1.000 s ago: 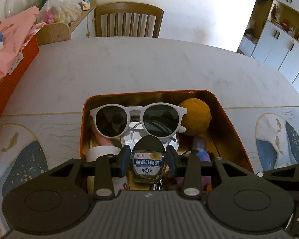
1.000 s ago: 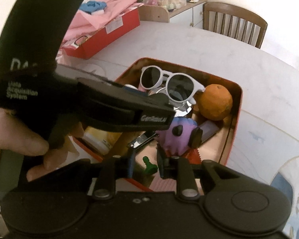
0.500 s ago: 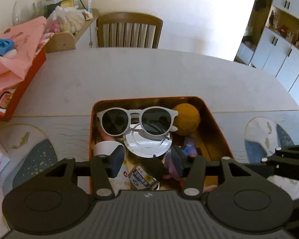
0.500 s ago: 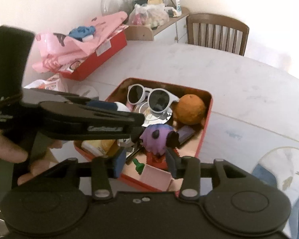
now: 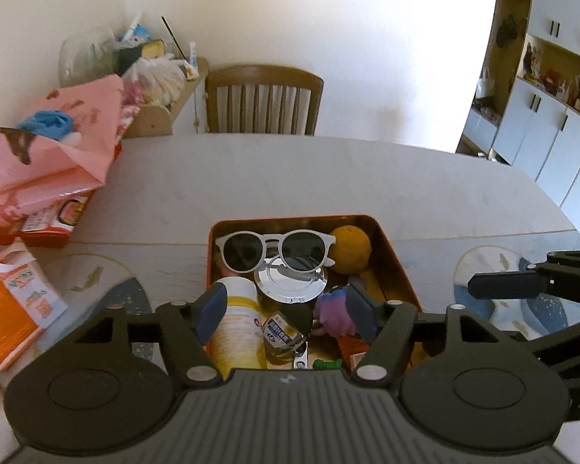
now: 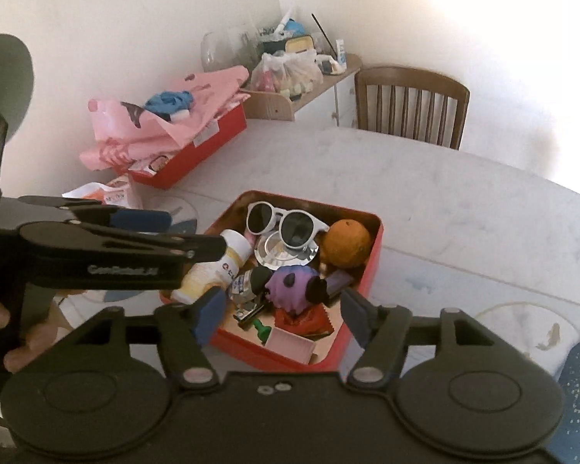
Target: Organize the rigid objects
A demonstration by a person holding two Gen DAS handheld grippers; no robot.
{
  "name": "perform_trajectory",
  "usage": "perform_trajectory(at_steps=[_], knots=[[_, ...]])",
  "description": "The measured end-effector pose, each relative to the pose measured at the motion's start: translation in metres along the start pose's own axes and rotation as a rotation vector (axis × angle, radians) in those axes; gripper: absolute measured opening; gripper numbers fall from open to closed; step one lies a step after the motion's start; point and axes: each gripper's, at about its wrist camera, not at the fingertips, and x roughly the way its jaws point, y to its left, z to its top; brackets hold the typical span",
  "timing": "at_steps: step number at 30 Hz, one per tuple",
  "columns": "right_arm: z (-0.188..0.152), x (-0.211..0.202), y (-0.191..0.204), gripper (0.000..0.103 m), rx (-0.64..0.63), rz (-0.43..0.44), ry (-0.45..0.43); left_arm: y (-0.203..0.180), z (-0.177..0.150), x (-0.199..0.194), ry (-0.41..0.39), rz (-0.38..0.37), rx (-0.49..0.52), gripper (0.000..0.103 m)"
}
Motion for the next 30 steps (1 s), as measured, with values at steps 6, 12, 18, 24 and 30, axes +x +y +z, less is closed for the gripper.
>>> perform_trajectory(at_steps=[6,12,18,24,30], knots=[[-0.003,-0.021,0.000,0.081,-0.013,-0.002,-0.047,-0.001,-0.004,-0.025,-0.023,0.021,-0.028,0.076],[-0.007,-0.040,-0.002,0.096,-0.014,0.003,-0.085,-0.008,-0.012,-0.047,-0.036,0.027,-0.042,0.081],[-0.014,-0.057,-0.004,0.103,-0.012,-0.002,-0.121,-0.017,-0.019,-0.064,-0.053,0.017,-0.046,0.086],[-0.018,-0.067,-0.009,0.103,0.011,-0.029,-0.139,-0.025,-0.025,-0.075,-0.063,0.003,-0.053,0.100],[-0.023,-0.074,-0.016,0.103,0.030,-0.023,-0.145,-0.038,-0.028,-0.079,-0.066,0.008,-0.039,0.102]])
